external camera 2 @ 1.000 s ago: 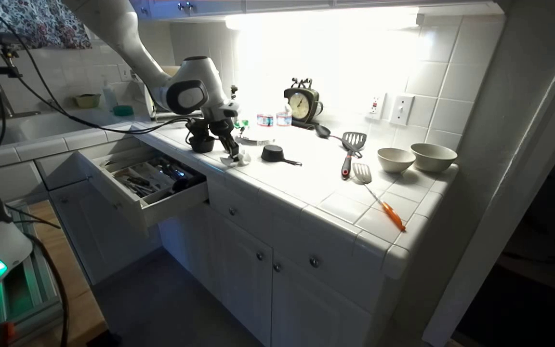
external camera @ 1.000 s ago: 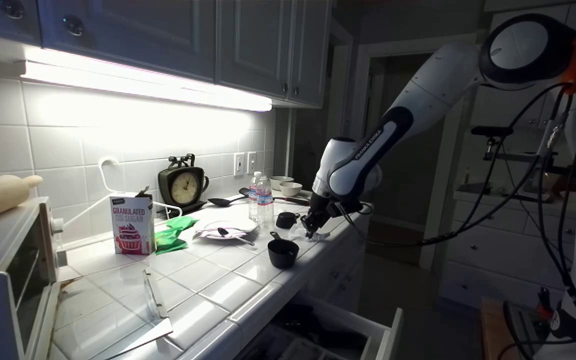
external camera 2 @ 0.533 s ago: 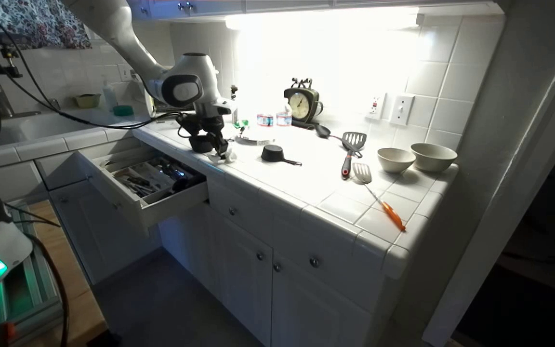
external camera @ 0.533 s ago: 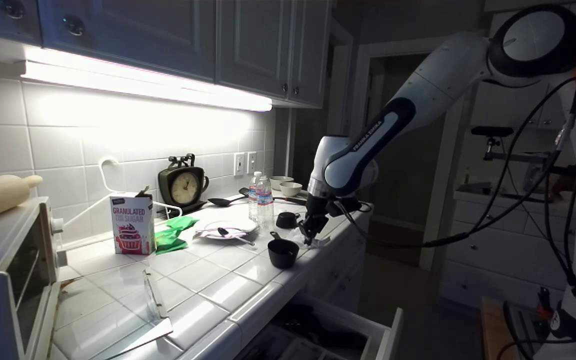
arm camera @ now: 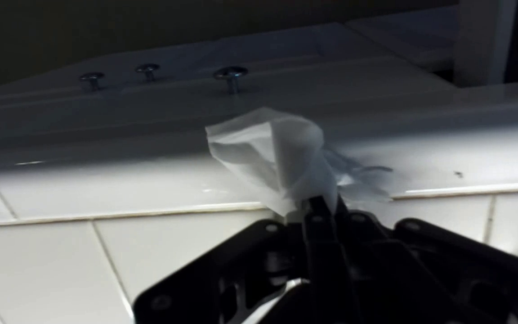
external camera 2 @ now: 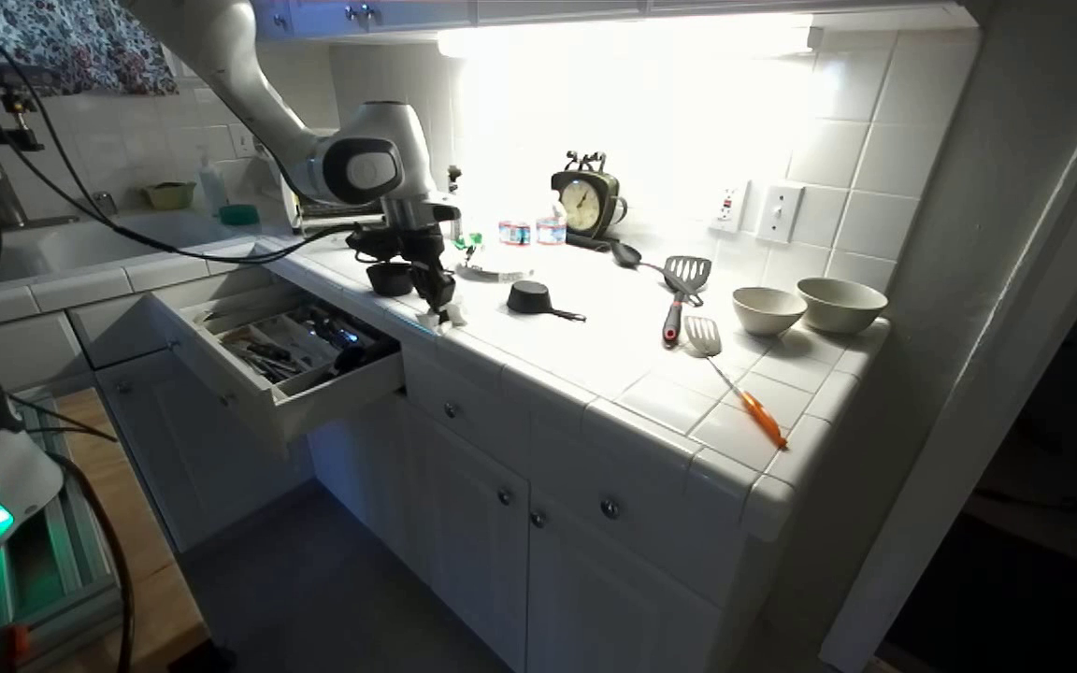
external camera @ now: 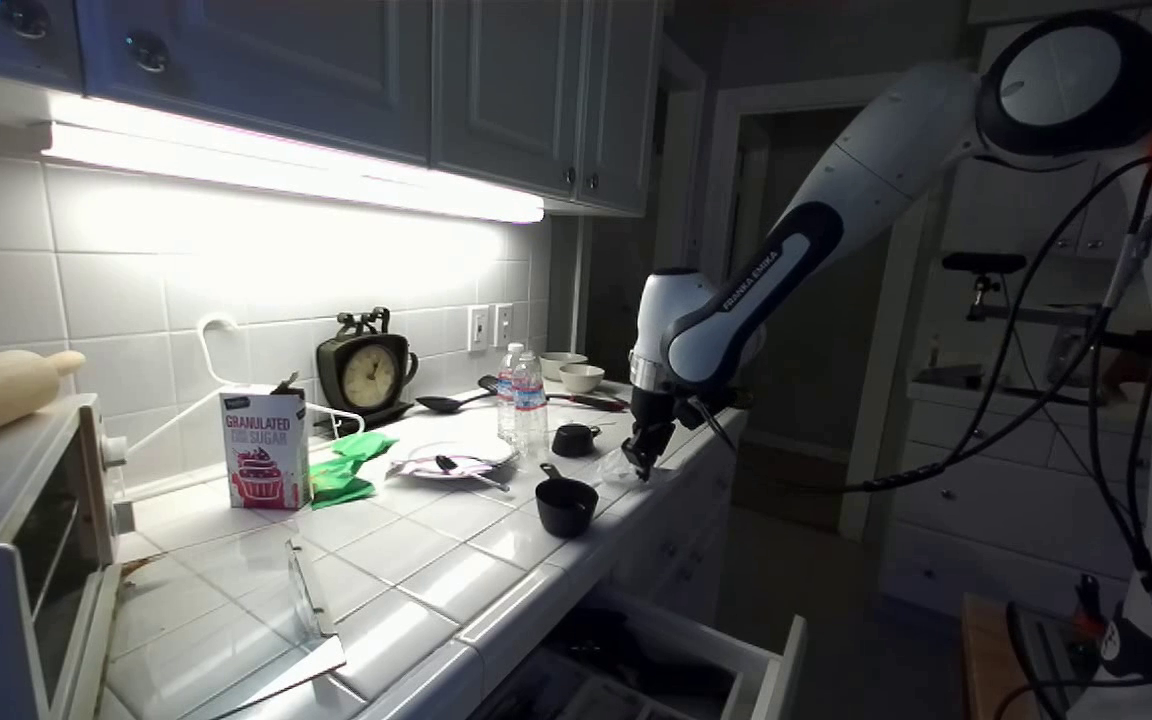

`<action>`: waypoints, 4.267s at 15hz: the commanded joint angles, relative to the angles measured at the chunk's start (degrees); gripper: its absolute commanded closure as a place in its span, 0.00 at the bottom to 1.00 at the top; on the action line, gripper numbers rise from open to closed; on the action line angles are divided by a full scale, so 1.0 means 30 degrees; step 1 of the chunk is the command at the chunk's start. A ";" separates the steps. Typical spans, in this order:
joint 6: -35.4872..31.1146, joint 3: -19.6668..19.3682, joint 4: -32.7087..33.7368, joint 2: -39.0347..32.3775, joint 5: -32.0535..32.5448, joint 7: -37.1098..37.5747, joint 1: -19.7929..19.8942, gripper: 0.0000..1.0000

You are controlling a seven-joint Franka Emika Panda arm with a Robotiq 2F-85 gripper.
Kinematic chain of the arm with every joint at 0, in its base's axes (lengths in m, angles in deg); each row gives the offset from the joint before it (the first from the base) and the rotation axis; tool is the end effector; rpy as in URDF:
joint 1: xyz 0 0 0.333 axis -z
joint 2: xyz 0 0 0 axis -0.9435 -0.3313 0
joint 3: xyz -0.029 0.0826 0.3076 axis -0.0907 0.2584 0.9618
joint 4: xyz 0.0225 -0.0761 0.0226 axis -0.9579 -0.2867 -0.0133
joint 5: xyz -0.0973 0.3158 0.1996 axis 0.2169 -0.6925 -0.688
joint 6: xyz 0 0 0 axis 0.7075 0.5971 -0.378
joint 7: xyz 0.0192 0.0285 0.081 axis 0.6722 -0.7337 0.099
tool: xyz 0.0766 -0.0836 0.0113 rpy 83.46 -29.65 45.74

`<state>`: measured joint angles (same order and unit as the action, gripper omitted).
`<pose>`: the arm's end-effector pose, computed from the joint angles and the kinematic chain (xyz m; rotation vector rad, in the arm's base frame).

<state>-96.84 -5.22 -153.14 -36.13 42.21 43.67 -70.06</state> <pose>0.5797 -0.0827 0.2558 2.9866 -0.1438 0.2105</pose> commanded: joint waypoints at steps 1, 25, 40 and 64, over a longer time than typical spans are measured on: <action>-0.0366 -0.1382 0.0260 -0.0468 0.2115 0.1180 -0.0317 0.99; 0.2041 0.0036 0.1216 -0.0660 0.0880 0.1216 -0.0026 0.99; -0.1157 0.2805 0.1707 -0.1993 -0.3518 -0.3244 0.1172 0.99; 0.2340 0.1863 0.0953 0.0110 -0.1776 -0.1316 -0.0108 0.99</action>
<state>-89.88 -1.65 -149.04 -37.47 39.92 39.83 -70.81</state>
